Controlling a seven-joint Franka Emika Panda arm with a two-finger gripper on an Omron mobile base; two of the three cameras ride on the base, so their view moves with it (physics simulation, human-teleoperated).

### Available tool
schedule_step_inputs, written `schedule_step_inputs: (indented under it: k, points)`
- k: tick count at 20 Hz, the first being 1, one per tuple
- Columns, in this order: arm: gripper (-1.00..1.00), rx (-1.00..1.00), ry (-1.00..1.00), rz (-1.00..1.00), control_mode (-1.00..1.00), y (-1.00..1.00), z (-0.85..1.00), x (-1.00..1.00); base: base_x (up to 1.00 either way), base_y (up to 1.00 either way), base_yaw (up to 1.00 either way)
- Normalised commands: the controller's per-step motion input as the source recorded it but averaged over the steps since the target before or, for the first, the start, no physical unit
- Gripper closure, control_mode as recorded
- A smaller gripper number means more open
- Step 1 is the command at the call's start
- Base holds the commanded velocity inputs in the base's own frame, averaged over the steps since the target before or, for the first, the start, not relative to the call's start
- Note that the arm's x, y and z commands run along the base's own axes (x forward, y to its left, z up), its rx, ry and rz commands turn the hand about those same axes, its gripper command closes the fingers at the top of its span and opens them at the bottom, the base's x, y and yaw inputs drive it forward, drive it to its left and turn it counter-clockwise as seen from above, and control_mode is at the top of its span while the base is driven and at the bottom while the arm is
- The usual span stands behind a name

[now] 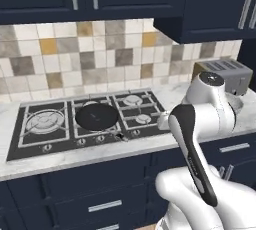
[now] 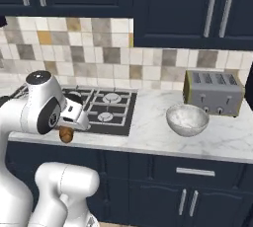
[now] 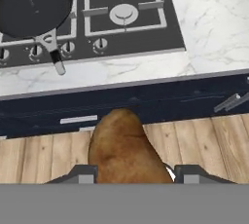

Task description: Place the steak on the plate and place the potato on the same plate.

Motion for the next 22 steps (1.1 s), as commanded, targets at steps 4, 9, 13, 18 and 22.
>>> schedule_step_inputs:
  k: [4,9,13,18,22]
  points:
    - [1.00,0.00,0.00,0.00,1.00,0.00,0.00,0.00,0.11,1.00,0.07]
    - [1.00,0.00,0.00,0.00,1.00,0.00,0.00,0.00,0.32,1.00,0.10]
    - [1.00,0.00,0.00,0.00,1.00,0.00,0.00,0.00,0.37,1.00,0.08]
    - [1.00,0.00,0.00,0.00,1.00,0.00,0.00,0.00,0.37,1.00,0.08]
    - [1.00,0.00,0.00,0.00,1.00,0.00,0.00,0.00,0.34,1.00,0.05]
